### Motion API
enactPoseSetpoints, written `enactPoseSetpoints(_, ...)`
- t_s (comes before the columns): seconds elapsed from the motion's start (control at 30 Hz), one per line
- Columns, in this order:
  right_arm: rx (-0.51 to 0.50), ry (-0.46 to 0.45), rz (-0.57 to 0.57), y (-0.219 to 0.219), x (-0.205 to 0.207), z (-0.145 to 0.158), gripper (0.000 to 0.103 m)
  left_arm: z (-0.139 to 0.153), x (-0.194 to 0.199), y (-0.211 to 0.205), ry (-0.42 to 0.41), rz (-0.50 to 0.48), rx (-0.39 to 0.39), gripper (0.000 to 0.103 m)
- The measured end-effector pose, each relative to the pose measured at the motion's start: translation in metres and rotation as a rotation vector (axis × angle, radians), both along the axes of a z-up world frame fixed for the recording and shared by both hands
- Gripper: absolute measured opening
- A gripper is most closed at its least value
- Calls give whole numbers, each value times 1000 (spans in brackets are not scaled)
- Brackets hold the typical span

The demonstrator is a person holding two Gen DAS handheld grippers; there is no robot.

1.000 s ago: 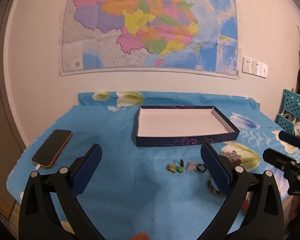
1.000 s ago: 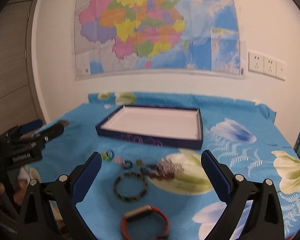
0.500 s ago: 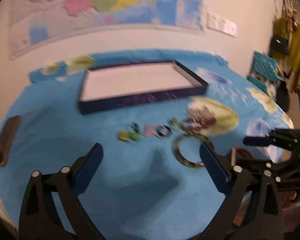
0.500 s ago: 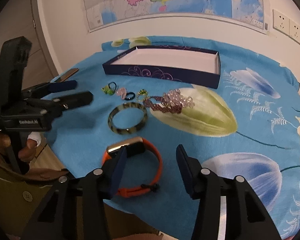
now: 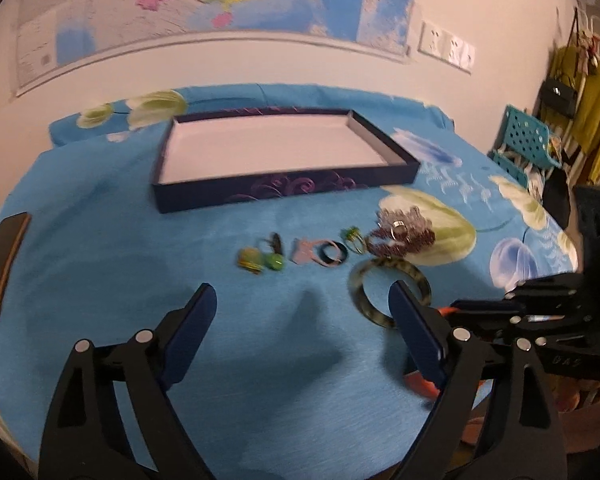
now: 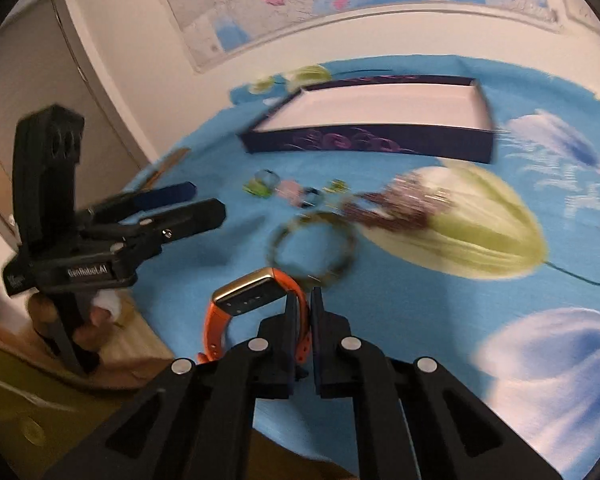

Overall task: Organize jewelry
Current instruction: 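Reach down and grasp the orange watch band with the left tool, then grasp the tortoiseshell bangle with the right tool while the left tool lifts the watch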

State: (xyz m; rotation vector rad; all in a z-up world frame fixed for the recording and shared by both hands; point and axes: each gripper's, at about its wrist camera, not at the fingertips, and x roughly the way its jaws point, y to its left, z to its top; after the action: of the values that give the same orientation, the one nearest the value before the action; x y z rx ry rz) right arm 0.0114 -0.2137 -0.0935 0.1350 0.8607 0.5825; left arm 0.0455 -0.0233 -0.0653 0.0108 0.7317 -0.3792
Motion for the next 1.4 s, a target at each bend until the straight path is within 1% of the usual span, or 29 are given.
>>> enactPoseSetpoints(0.07,5,-13,11,12,4,3,6,8,-4,10,-20,3,-15,87)
enactPoseSetpoints(0.17,19,-10,38,27,13,4,6,15,-12,18,-35,-21,-17,88)
enactPoseSetpoints(0.23,-8,-18,22,35,21,3,7,13,-16,19,-26,-45,-14,88)
enactPoseSetpoints(0.33,1,-15,3,41,33,1,8,3,-17,16,15,-66,3,88)
enactPoseSetpoints(0.4,-6,-19,6,44,36,1,13,-4,-16,16,49,-71,-4,87)
enactPoseSetpoints(0.47,-20,-48,1,39,34,7,23,-11,-15,17,90,-81,-14,85)
enactPoseSetpoints(0.5,-31,-66,-14,34,33,11,33,-14,-16,18,101,-82,-17,83)
enactPoseSetpoints(0.57,-55,-97,-60,21,33,17,35,-20,-16,17,139,-97,-24,81)
enactPoseSetpoints(0.6,-67,-101,-82,16,34,18,35,-24,-16,16,154,-101,-16,78)
enactPoseSetpoints(0.67,-104,-94,-117,7,38,16,35,-29,-15,13,167,-106,-4,74)
enactPoseSetpoints(0.7,-115,-83,-131,4,40,13,35,-29,-15,13,161,-102,7,71)
enactPoseSetpoints(0.73,-116,-71,-135,2,42,11,35,-29,-14,12,157,-96,20,63)
enactPoseSetpoints(0.77,-117,-64,-132,1,42,9,34,-29,-13,12,154,-87,32,58)
enactPoseSetpoints(0.8,-121,-59,-128,0,42,7,34,-29,-10,15,156,-77,40,50)
enactPoseSetpoints(0.83,-125,-57,-125,0,41,6,34,-29,-8,16,156,-78,37,45)
enactPoseSetpoints(0.87,-126,-51,-116,0,40,5,34,-27,-5,18,150,-77,38,42)
enactPoseSetpoints(0.9,-129,-43,-109,2,41,3,34,-27,-3,19,143,-70,50,35)
enactPoseSetpoints(0.93,-133,-40,-104,1,40,2,34,-26,0,20,125,-53,80,31)
enactPoseSetpoints(0.97,-136,-38,-102,5,41,2,34,-24,3,21,115,-41,99,30)
enactPoseSetpoints(1.0,-139,-34,-98,6,41,0,34,-23,5,24,111,-36,98,30)
enactPoseSetpoints(1.07,-145,-23,-102,7,43,-2,34,-19,4,28,109,-51,67,37)
enactPoseSetpoints(1.1,-146,-17,-108,7,44,-3,34,-18,3,28,103,-57,71,42)
enactPoseSetpoints(1.13,-148,-13,-108,7,45,-4,34,-18,1,28,98,-56,81,42)
enactPoseSetpoints(1.2,-156,-17,-106,9,46,-4,32,-20,0,30,115,-57,84,42)
enactPoseSetpoints(1.27,-180,-24,-109,10,48,-4,24,-25,1,32,146,-56,70,39)
enactPoseSetpoints(1.3,-200,-28,-112,12,48,-4,16,-27,1,33,156,-57,63,38)
enactPoseSetpoints(1.33,-211,-33,-110,12,48,-4,11,-28,0,33,156,-55,56,36)
enactPoseSetpoints(1.37,-212,-34,-107,12,49,-4,9,-28,0,33,156,-59,49,33)
enactPoseSetpoints(1.4,-214,-36,-111,11,50,-4,6,-28,1,32,157,-67,43,24)
